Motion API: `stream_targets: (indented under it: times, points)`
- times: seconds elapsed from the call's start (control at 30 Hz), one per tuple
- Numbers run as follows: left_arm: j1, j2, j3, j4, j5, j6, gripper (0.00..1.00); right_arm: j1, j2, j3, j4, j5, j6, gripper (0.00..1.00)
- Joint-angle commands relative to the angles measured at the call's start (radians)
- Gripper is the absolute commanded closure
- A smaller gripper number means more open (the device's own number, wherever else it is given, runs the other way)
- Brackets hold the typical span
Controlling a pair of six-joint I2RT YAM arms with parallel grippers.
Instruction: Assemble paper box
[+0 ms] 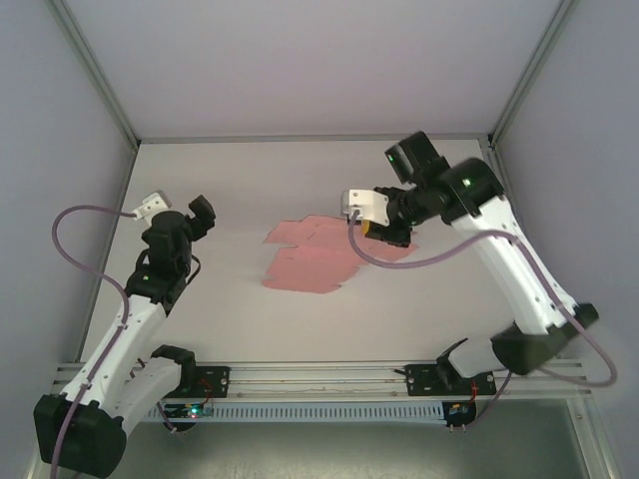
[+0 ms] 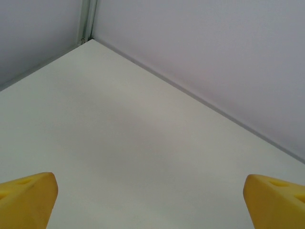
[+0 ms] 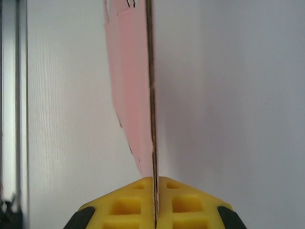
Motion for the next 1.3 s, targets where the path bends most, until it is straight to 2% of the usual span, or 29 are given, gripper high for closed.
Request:
stream_targets:
  times: [0.0, 0.1, 0.23, 0.37, 0.47, 0.6, 0.63, 0.7, 0.77, 0.83, 0.9, 0.97, 1.0, 1.07, 1.13, 1.27]
  points:
    - [0.01, 0.039, 0.041, -0.034, 0.037, -0.008, 0.0, 0.005, 0.183, 0.134, -0.192, 0.059, -0.202, 1.0]
    - [0.011, 0.069, 0.026, 0.005, 0.088, 0.016, 0.0, -0.008, 0.37, 0.216, -0.153, 0.078, -0.296, 1.0]
    - [0.013, 0.135, 0.047, 0.032, 0.169, 0.062, 0.0, -0.014, 0.59, 0.377, 0.023, 0.146, -0.3, 1.0]
    - [0.013, 0.226, 0.094, 0.021, 0.226, 0.107, 0.0, -0.02, 0.847, 0.691, -0.03, 0.2, -0.327, 1.0]
    - [0.013, 0.299, 0.114, 0.062, 0.361, 0.178, 0.0, -0.03, 0.989, 0.903, -0.115, 0.173, -0.33, 1.0]
    - [0.013, 0.41, 0.138, 0.184, 0.675, 0.346, 0.08, -0.033, 0.967, 0.799, -0.094, 0.124, -0.347, 1.0]
    - [0.013, 0.44, 0.152, 0.206, 0.714, 0.365, 0.12, -0.033, 0.954, 0.76, -0.091, 0.119, -0.351, 1.0]
    - [0.013, 0.502, 0.2, 0.216, 0.701, 0.345, 0.24, -0.036, 0.921, 0.706, -0.091, 0.107, -0.35, 1.0]
    - [0.013, 0.562, 0.266, 0.156, 0.701, 0.343, 0.24, -0.039, 0.893, 0.666, -0.093, 0.085, -0.347, 1.0]
    - [0.011, 0.62, 0.32, 0.109, 0.756, 0.378, 0.23, -0.044, 0.873, 0.643, -0.096, 0.061, -0.339, 1.0]
    - [0.01, 0.664, 0.35, 0.092, 0.877, 0.441, 0.23, -0.05, 0.868, 0.646, -0.102, 0.039, -0.321, 1.0]
    - [0.005, 0.689, 0.363, 0.084, 0.998, 0.504, 0.25, -0.055, 0.869, 0.657, -0.111, 0.027, -0.308, 1.0]
    - [0.005, 0.695, 0.362, 0.079, 1.045, 0.528, 0.29, -0.058, 0.87, 0.661, -0.115, 0.022, -0.301, 1.0]
    - [0.005, 0.701, 0.366, 0.054, 1.092, 0.568, 0.36, -0.063, 0.87, 0.669, -0.121, 0.014, -0.285, 1.0]
    - [0.003, 0.701, 0.373, 0.03, 1.102, 0.582, 0.49, -0.071, 0.87, 0.67, -0.133, 0.002, -0.278, 1.0]
    - [0.004, 0.694, 0.372, 0.037, 1.153, 0.575, 0.51, -0.079, 0.882, 0.671, -0.157, 0.012, -0.267, 1.0]
